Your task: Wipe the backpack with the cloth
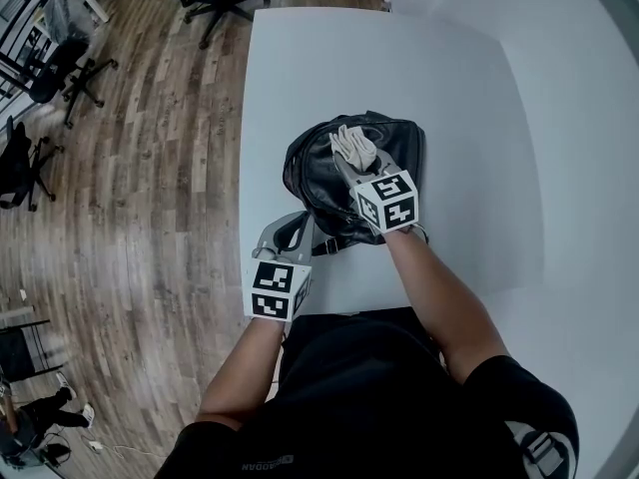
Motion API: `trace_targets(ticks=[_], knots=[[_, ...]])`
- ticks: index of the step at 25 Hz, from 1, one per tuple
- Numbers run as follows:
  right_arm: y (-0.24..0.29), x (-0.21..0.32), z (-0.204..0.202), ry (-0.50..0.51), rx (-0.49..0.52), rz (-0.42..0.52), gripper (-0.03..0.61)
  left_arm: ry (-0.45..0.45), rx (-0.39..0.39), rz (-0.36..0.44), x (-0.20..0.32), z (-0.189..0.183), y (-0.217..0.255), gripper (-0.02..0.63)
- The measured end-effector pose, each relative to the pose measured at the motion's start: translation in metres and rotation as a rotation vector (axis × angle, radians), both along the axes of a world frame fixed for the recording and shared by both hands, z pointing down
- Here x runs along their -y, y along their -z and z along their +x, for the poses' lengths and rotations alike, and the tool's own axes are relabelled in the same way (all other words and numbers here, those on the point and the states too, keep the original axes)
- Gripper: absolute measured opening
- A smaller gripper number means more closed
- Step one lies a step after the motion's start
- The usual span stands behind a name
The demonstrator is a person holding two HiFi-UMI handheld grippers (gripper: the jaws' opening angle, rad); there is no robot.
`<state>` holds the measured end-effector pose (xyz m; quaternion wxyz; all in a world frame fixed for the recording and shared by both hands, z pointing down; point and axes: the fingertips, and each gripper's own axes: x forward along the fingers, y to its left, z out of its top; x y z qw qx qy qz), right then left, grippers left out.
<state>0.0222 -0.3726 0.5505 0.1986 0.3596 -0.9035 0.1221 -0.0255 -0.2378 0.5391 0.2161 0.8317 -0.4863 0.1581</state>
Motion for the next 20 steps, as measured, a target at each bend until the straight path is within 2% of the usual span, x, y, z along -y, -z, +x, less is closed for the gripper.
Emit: trace_targets(ticks=[20], knots=[[0.049, -0.003, 0.082, -0.101, 0.035, 0.08, 0.11, -0.095, -0.002, 0.023, -0.003, 0.062, 0.011, 0.006]])
